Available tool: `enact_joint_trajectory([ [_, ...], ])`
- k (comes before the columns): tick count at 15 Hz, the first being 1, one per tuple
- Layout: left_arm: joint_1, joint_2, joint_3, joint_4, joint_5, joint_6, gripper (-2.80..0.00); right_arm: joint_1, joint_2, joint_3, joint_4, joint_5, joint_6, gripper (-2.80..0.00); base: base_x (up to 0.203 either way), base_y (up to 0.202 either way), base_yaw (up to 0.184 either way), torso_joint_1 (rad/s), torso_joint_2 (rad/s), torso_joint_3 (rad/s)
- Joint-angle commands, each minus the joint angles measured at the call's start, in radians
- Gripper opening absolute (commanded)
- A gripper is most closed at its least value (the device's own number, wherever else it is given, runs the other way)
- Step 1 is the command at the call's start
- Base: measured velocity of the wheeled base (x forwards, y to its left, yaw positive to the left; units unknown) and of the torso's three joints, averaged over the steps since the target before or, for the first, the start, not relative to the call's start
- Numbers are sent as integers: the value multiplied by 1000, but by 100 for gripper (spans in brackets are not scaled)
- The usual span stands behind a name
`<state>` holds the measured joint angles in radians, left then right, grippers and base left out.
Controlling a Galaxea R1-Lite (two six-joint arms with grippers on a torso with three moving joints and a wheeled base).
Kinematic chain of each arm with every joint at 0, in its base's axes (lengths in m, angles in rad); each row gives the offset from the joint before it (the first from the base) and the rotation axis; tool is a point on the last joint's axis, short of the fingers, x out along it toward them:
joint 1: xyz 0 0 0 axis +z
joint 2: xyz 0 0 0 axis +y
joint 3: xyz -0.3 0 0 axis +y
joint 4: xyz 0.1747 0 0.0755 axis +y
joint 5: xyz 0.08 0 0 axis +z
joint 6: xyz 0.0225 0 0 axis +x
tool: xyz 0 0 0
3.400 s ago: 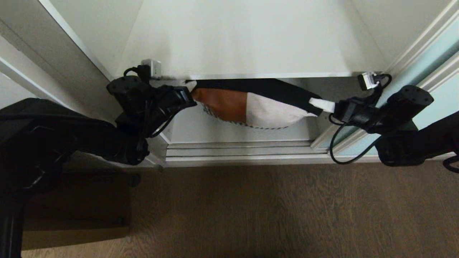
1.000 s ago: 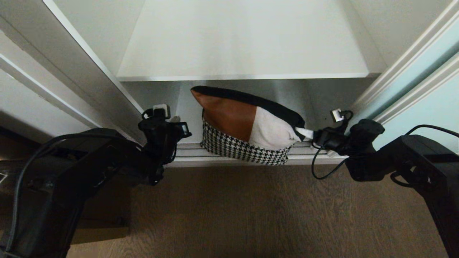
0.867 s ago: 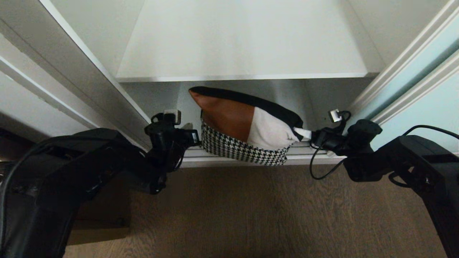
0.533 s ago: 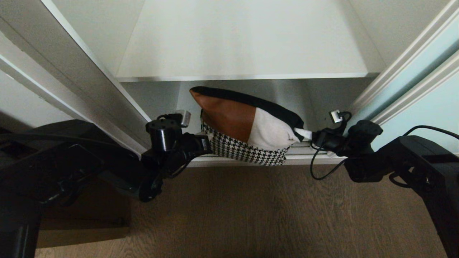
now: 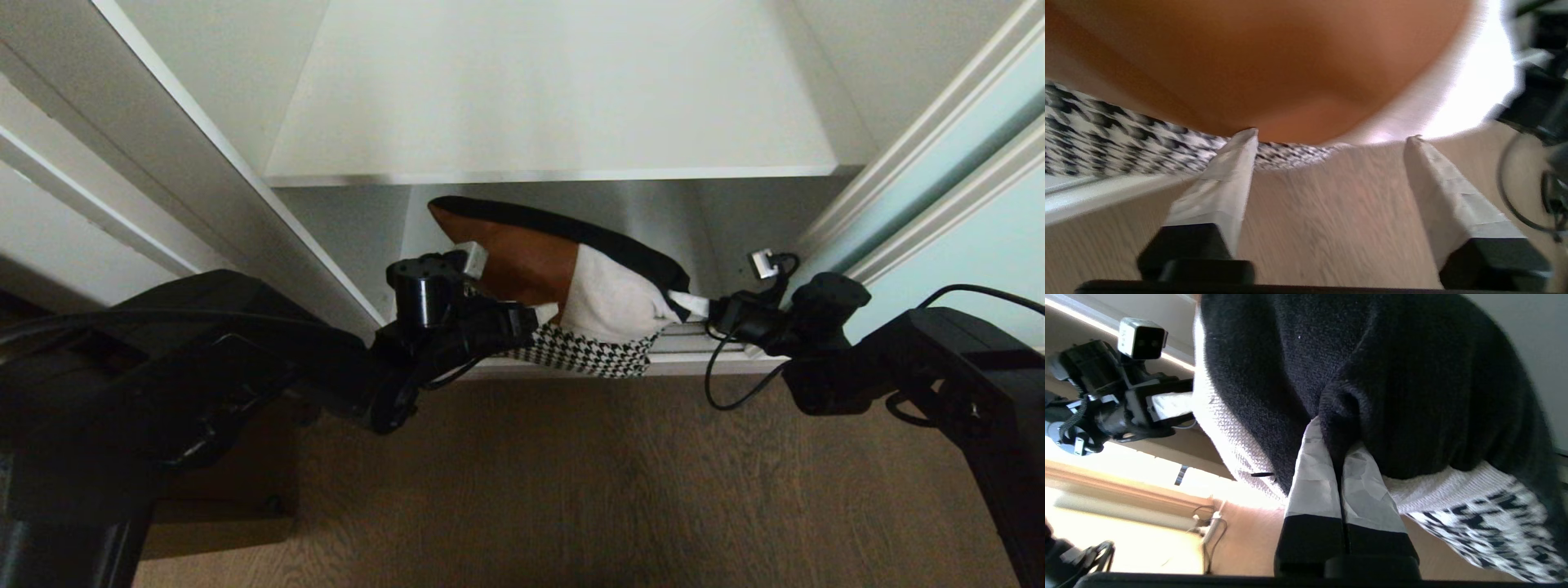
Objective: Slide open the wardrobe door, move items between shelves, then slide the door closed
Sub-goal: Place the pillow on the lower shelf
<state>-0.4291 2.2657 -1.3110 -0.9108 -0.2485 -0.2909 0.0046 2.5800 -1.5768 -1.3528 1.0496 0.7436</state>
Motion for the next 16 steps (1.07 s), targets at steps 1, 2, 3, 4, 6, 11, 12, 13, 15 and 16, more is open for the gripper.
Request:
enact_joint_trajectory([
  [1,-11,92,-117,43,3,2,0,2,-4,10,-9,6,3,-280,0,0,0,0,0,0],
  [2,-12,116,-154,66,4,4,0,2,-6,12,-9,6,2,-280,0,0,0,0,0,0],
  [3,-14,135,-180,77,5,5,0,2,-6,12,-11,6,2,-280,0,0,0,0,0,0],
  [4,-17,152,-199,80,5,6,0,2,-6,14,-12,6,2,-280,0,0,0,0,0,0],
  [6,-22,210,-279,76,23,11,0,2,-15,25,-14,6,2,-280,0,0,0,0,0,0],
  [11,-37,341,-456,67,194,88,0,5,-29,43,-8,6,2,-280,0,0,0,0,0,0],
  [12,-37,341,-456,64,199,88,0,5,-29,44,-11,6,2,-280,0,0,0,0,0,0],
  [13,-37,341,-455,53,204,89,0,5,-30,45,-11,5,2,-280,0,0,0,0,0,0],
  [15,-37,342,-448,41,207,90,0,18,-29,46,-10,-41,-3,-280,0,0,0,0,0,0],
  [16,-37,342,-448,43,207,90,0,31,-29,50,-9,-78,-15,-280,0,0,0,0,0,0],
])
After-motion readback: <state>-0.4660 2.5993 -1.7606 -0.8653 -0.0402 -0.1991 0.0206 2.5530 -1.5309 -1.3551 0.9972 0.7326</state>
